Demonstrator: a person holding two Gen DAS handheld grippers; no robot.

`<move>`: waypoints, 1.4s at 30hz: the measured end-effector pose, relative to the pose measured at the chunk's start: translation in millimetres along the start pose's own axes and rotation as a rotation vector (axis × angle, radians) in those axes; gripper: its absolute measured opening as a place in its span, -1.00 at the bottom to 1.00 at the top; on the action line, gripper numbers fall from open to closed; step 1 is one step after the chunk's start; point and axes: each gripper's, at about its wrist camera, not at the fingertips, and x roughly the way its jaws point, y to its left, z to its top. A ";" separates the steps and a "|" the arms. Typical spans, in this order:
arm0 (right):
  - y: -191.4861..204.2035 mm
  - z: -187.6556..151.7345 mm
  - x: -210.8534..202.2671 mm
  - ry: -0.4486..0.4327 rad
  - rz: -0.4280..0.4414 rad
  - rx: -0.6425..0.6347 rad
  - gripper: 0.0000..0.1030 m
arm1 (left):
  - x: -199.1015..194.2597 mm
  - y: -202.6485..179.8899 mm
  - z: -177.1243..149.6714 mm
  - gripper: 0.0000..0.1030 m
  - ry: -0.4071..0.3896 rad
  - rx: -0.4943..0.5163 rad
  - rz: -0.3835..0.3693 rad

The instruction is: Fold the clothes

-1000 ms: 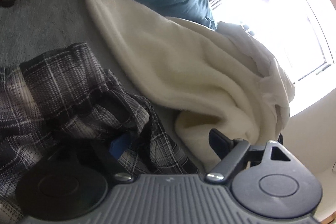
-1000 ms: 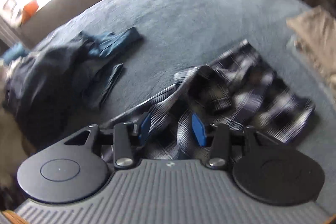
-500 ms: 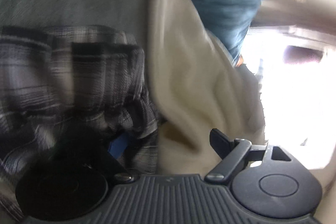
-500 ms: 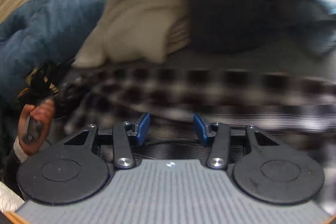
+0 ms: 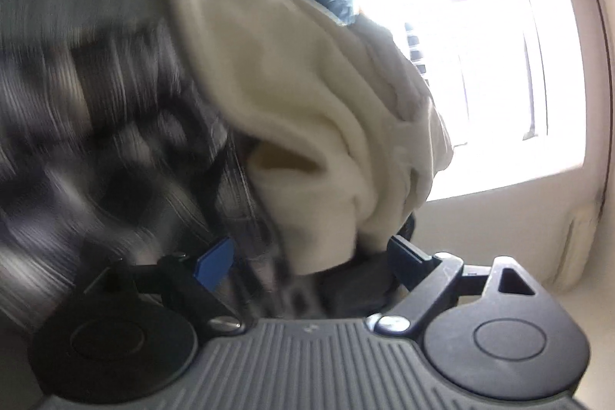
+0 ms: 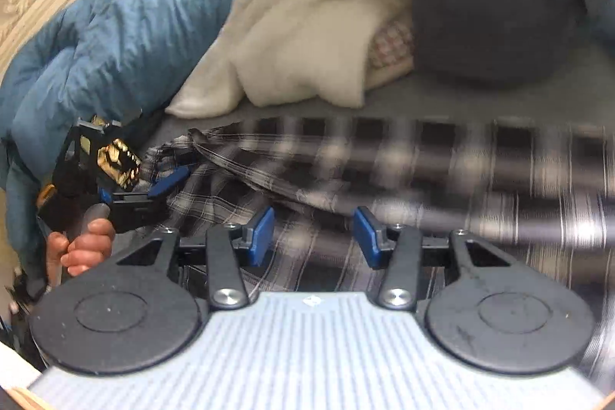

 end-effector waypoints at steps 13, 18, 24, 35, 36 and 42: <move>104.0 56.9 71.5 0.022 0.084 -0.604 -0.02 | -65.8 -20.8 10.7 0.68 -0.140 0.512 0.323; 137.6 58.4 110.5 0.040 0.123 -0.716 -0.02 | -61.3 -17.5 28.2 0.63 -0.142 0.527 0.416; 141.5 55.1 153.4 0.137 0.126 -0.704 -0.07 | -37.3 -10.2 49.5 0.37 -0.012 0.539 0.512; 134.6 54.9 157.4 0.075 0.082 -0.675 -0.91 | -31.3 4.6 49.0 -0.58 -0.082 0.562 0.547; 133.4 56.8 155.8 0.065 0.077 -0.669 -0.92 | -33.7 3.5 49.5 -0.69 -0.095 0.561 0.544; 132.8 64.5 150.4 0.026 0.057 -0.674 -0.92 | -34.9 -10.2 46.8 -0.79 -0.120 0.590 0.529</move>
